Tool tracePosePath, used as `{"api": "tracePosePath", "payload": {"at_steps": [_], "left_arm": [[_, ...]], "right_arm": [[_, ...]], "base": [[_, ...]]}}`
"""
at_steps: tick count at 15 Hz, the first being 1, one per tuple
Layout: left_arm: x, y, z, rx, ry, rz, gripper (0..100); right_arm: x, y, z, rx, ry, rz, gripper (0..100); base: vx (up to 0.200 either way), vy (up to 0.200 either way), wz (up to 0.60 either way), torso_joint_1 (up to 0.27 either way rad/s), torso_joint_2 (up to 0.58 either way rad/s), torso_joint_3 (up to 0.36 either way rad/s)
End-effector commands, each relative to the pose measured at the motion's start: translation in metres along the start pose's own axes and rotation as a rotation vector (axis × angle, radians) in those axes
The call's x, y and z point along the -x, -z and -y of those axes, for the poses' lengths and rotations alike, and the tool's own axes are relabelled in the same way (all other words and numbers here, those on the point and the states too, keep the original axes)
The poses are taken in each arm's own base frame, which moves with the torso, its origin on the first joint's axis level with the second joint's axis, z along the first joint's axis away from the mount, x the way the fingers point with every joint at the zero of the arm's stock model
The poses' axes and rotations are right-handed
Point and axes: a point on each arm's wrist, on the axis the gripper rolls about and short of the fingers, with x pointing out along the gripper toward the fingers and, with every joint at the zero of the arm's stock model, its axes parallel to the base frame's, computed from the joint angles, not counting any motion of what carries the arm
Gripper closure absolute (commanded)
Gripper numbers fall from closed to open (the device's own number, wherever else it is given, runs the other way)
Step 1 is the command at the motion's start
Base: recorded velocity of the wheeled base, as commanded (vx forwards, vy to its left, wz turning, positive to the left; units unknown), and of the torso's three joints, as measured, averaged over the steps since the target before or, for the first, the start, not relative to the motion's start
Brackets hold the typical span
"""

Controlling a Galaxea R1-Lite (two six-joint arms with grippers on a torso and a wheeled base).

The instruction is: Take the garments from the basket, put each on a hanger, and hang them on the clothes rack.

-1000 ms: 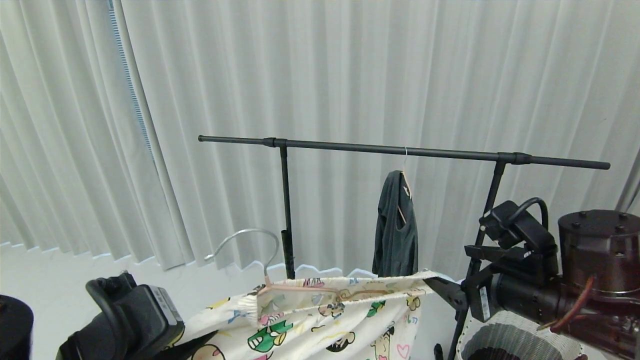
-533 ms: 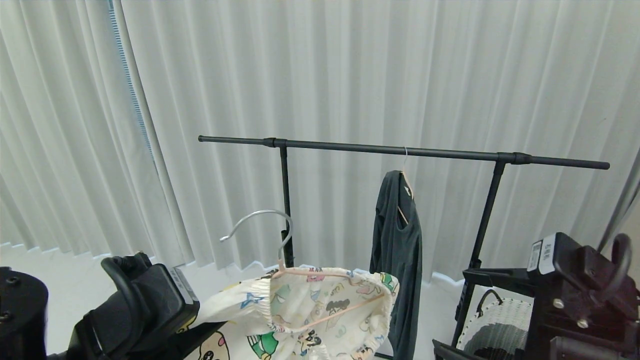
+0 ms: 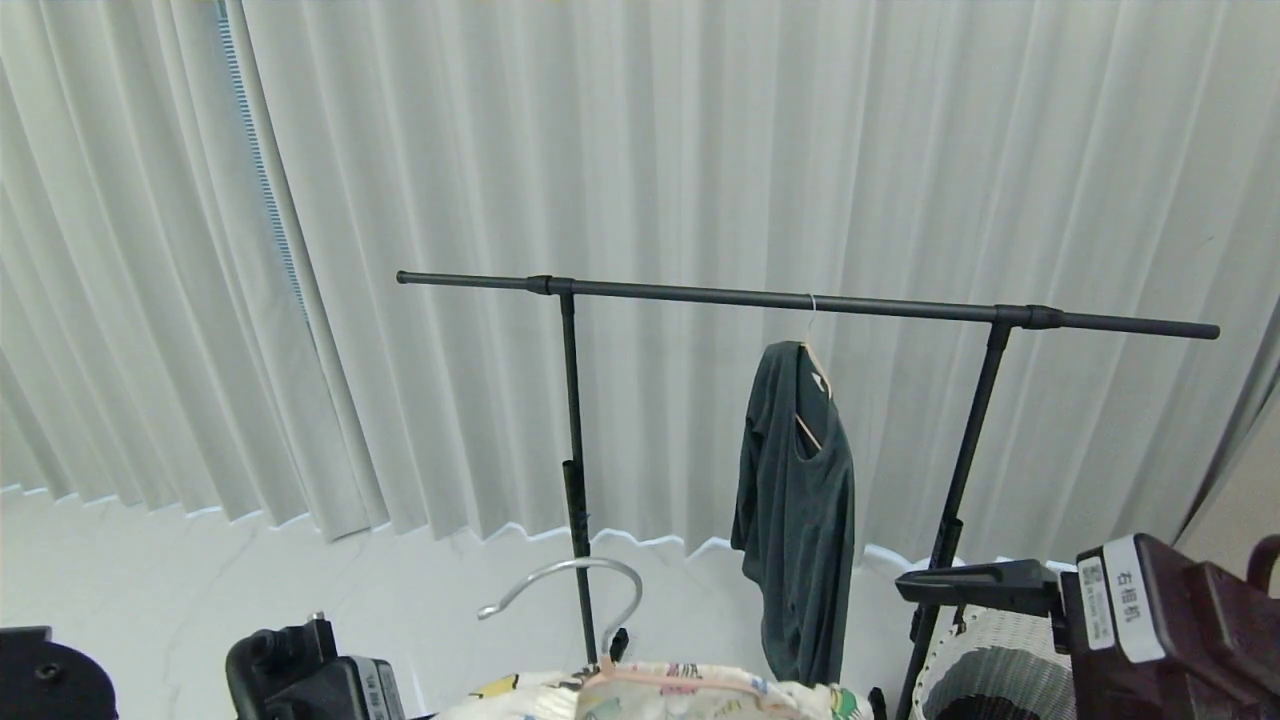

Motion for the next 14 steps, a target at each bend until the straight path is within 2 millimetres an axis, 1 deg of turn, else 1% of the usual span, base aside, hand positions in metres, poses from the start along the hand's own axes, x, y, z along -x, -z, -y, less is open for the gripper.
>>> {"api": "tracePosePath", "payload": {"at_steps": [1,3,5,7,10,12,14], "left_arm": [[0.0,-0.002,0.004,-0.018,0.033,0.015,100],[-0.001,-0.005,0.007,-0.031,0.053,0.019,100],[-0.001,-0.007,0.01,-0.046,0.074,0.028,100],[-0.001,-0.007,0.012,-0.056,0.087,0.034,100],[0.001,-0.01,0.013,-0.064,0.093,0.051,100],[0.002,-0.015,0.011,-0.061,0.086,0.07,100],[0.002,-0.017,0.011,-0.081,0.082,0.076,100]], "right_arm": [[-0.009,0.002,-0.005,0.044,-0.074,-0.027,0],[-0.018,-0.002,-0.016,0.076,-0.162,-0.056,0],[-0.033,-0.009,-0.023,0.093,-0.215,-0.069,0],[-0.05,-0.013,-0.024,0.091,-0.246,-0.087,0],[-0.073,-0.011,-0.023,0.068,-0.256,-0.136,0],[-0.082,-0.011,-0.023,0.02,-0.255,-0.151,0],[-0.085,-0.01,-0.021,0.005,-0.248,-0.165,0]], "base": [[0.0,0.0,0.0,0.0,0.0,0.0],[0.0,0.0,0.0,0.0,0.0,0.0],[0.0,0.0,0.0,0.0,0.0,0.0],[0.0,0.0,0.0,0.0,0.0,0.0],[0.0,0.0,0.0,0.0,0.0,0.0],[0.0,0.0,0.0,0.0,0.0,0.0],[0.0,0.0,0.0,0.0,0.0,0.0]]}}
